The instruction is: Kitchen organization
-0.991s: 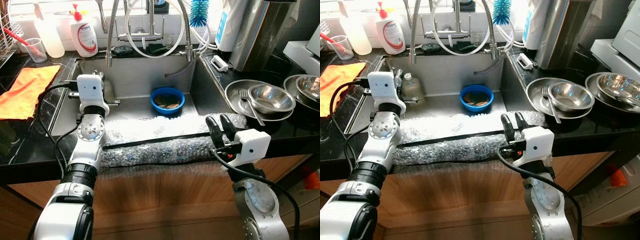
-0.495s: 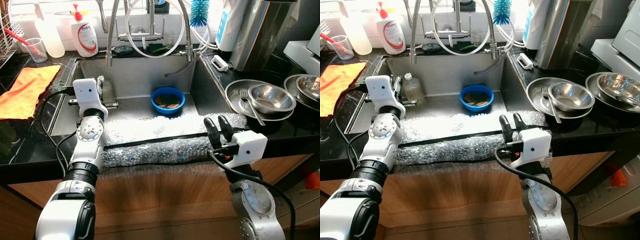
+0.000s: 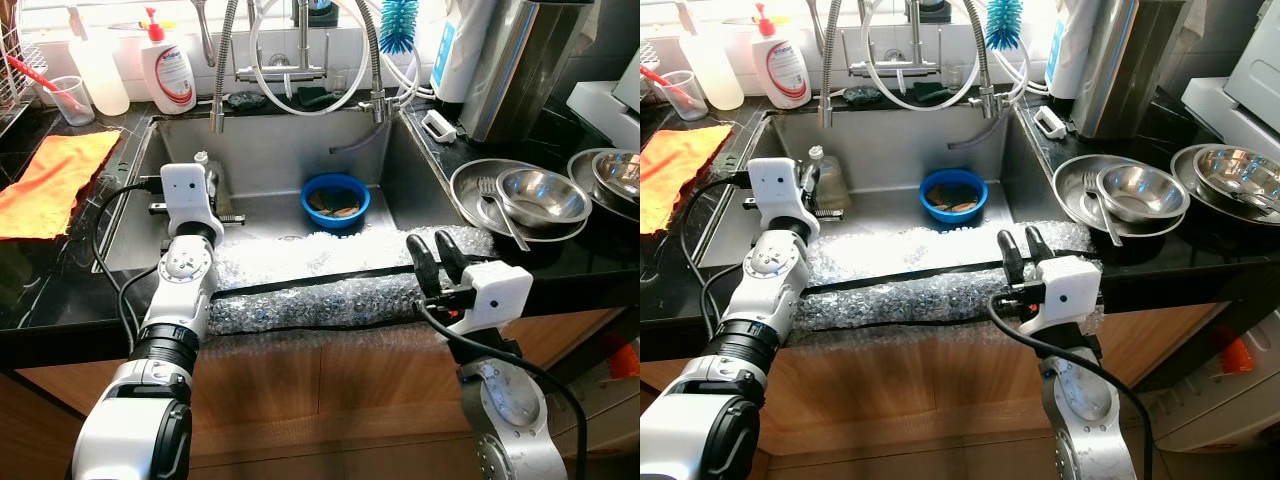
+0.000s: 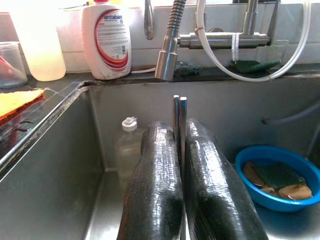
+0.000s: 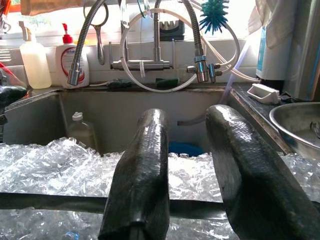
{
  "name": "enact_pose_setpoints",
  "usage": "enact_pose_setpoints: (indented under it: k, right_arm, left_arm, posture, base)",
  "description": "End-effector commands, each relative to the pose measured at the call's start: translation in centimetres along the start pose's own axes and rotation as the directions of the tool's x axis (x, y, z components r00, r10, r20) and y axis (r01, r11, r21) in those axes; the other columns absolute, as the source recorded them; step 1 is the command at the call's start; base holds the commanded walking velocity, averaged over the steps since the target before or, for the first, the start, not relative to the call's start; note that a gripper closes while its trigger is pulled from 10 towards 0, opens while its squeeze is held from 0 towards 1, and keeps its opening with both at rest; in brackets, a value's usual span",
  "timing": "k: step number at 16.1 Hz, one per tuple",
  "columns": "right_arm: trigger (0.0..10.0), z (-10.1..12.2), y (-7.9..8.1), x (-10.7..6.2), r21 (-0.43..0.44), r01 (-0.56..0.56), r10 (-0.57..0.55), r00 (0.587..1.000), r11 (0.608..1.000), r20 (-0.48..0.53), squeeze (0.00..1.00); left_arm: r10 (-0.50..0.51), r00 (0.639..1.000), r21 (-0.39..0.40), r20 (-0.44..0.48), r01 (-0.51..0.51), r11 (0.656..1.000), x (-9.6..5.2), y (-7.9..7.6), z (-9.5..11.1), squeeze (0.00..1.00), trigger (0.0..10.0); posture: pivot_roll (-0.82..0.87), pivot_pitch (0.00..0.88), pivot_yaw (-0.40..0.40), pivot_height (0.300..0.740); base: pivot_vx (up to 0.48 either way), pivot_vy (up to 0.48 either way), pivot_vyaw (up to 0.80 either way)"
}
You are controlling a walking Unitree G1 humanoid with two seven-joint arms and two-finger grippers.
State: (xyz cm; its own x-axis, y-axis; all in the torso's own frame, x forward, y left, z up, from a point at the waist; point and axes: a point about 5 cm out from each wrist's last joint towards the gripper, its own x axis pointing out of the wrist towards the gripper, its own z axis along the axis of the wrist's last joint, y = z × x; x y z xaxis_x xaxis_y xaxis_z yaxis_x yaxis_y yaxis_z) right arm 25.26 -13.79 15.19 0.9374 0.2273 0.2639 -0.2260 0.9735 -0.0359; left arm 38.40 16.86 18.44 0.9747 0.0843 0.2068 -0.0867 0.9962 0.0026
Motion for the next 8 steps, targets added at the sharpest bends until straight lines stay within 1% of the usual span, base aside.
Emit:
enact_pose_setpoints:
  k: [1, 2, 3, 4, 8]
  right_arm:
    - [10.0, -0.22, -0.02, 0.12, -0.001, 0.005, -0.005, 1.0, 1.0, -0.006, 0.0]
    - [10.0, -0.22, -0.01, 0.13, -0.001, 0.005, -0.005, 1.0, 1.0, -0.007, 0.0]
    - [10.0, -0.26, -0.03, 0.14, -0.002, 0.005, -0.005, 1.0, 1.0, -0.008, 0.0]
    - [10.0, -0.3, -0.05, 0.16, -0.003, 0.006, -0.006, 1.0, 1.0, -0.01, 0.0]
    - [10.0, -0.45, 0.01, 0.2, -0.003, 0.005, -0.005, 1.0, 1.0, -0.016, 0.0]
  left_arm:
    - [-0.021, 1.0, 0.009, 0.0, 0.021, 1.0, 0.02, -0.27, 0.16, 0.33, 10.0]
    - [-0.024, 1.0, 0.009, 0.0, 0.024, 1.0, 0.01, -0.31, 0.15, 0.33, 10.0]
    - [-0.027, 1.0, 0.01, -0.001, 0.027, 1.0, -0.01, -0.35, 0.14, 0.4, 10.0]
    - [-0.03, 1.0, 0.011, -0.001, 0.03, 1.0, -0.01, -0.37, 0.14, 0.45, 10.0]
    - [-0.039, 0.999, 0.013, 0.001, 0.039, 0.999, -0.11, -0.4, 0.11, 0.44, 10.0]
  posture:
    - [-0.05, 0.03, 0.026, 0.74]
    - [-0.05, 0.03, 0.026, 0.74]
    - [-0.05, 0.029, 0.026, 0.74]
    - [-0.05, 0.029, 0.026, 0.74]
    - [-0.05, 0.023, 0.027, 0.74]
  base:
    - [0.0, 0.0, 0.0]
    - [0.0, 0.0, 0.0]
    - [0.0, 0.0, 0.0]
    - [0.0, 0.0, 0.0]
    - [0.0, 0.0, 0.0]
